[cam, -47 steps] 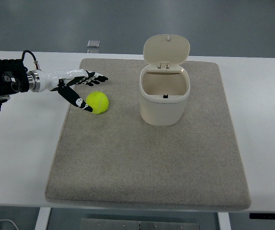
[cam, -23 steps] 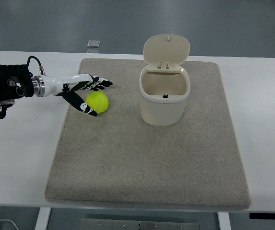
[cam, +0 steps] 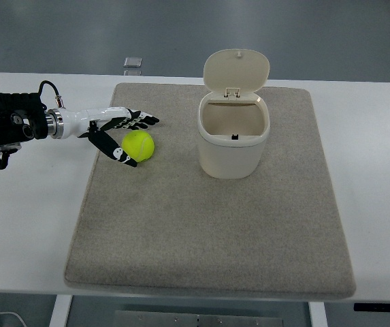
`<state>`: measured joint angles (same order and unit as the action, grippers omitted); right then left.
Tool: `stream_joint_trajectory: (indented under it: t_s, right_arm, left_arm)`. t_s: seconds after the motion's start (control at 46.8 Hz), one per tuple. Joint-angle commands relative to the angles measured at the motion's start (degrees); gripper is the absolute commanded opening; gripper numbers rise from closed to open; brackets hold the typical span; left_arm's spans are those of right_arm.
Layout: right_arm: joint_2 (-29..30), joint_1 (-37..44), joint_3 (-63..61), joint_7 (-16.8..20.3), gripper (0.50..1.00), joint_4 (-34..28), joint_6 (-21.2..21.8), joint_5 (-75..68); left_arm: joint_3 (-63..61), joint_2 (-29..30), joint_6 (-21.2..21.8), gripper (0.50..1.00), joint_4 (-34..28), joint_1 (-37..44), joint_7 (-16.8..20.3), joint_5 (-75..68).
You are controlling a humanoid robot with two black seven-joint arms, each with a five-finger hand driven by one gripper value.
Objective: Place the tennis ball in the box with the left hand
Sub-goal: 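Close the left hand fingers around the tennis ball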
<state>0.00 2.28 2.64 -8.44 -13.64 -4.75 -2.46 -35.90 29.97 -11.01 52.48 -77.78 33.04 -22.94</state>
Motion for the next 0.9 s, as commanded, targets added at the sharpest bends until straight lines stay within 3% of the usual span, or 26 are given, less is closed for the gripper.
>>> stream_joint_trajectory:
  t_s: [0.0,0.299,0.79,0.875]
  right_arm:
    - [0.00,0.00,0.00,0.00,0.938,0.02,0.00,0.00]
    - [0.00,0.00,0.00,0.00,0.938,0.02,0.00,0.00]
    - [0.00,0.00,0.00,0.00,0.938,0.02,0.00,0.00]
    - [0.00,0.00,0.00,0.00,0.938,0.02,0.00,0.00]
  left_arm:
    - [0.04,-0.17,0.11,0.979,0.00,0.00,0.09,-0.44]
    - [0.57,-0.44,0.64,0.949,-0.09,0.43,0.09,-0.88]
    - [3.20,-2.37,2.84,0.945,-0.97,3.69,0.00,-3.78]
    - [3.29,-2.37,3.19,0.870,-0.97,3.78,0.09,-3.78]
